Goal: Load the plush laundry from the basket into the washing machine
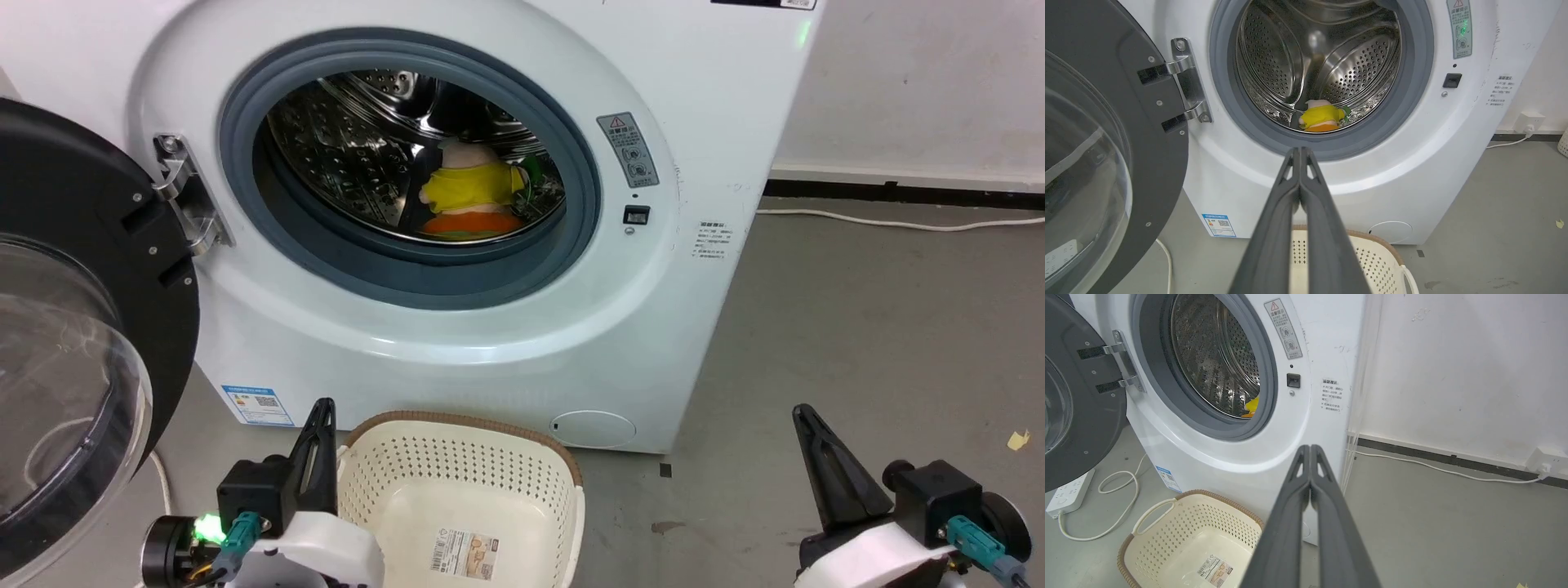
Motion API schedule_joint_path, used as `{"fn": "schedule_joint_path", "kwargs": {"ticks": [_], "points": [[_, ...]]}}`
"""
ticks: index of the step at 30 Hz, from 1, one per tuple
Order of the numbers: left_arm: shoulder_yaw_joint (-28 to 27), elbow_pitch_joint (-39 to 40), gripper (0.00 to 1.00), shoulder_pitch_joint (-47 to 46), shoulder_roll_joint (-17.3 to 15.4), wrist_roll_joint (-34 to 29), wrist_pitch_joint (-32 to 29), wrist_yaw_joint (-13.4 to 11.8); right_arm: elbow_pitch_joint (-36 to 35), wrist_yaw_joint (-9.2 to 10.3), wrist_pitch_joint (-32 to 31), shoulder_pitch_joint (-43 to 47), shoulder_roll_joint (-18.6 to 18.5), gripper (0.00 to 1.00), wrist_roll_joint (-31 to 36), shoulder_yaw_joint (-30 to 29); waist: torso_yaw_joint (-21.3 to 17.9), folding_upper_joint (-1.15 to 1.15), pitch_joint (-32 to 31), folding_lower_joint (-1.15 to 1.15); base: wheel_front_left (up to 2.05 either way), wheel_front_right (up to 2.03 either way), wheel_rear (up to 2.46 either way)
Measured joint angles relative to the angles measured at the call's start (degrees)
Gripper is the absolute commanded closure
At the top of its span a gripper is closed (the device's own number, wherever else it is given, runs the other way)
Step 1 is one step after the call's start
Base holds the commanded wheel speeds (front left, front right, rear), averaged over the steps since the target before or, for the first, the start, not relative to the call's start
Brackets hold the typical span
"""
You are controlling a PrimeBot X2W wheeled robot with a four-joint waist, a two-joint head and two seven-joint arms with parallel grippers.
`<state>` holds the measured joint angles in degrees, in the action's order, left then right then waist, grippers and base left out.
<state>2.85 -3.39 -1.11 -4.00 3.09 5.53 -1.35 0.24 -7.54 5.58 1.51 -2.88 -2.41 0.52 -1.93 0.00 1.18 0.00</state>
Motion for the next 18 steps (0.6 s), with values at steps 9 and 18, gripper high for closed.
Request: {"fn": "schedule_joint_path", "kwargs": {"ticks": [9,18], "points": [[-0.43,0.55,1.00,0.00,0.20,-0.52,-1.02,0.34,0.00,0.00,-1.02,-0.02,0.00,1.00,0.46,-0.08,0.38,0.00,-0.23,0.00,0.00,0.00,0.00],[-1.04,1.26,1.00,0.01,0.58,-0.99,-2.13,0.48,-0.02,0.00,-2.23,-0.28,0.00,1.00,0.93,-0.16,0.76,0.00,-0.46,0.00,0.00,0.00,0.00]]}}
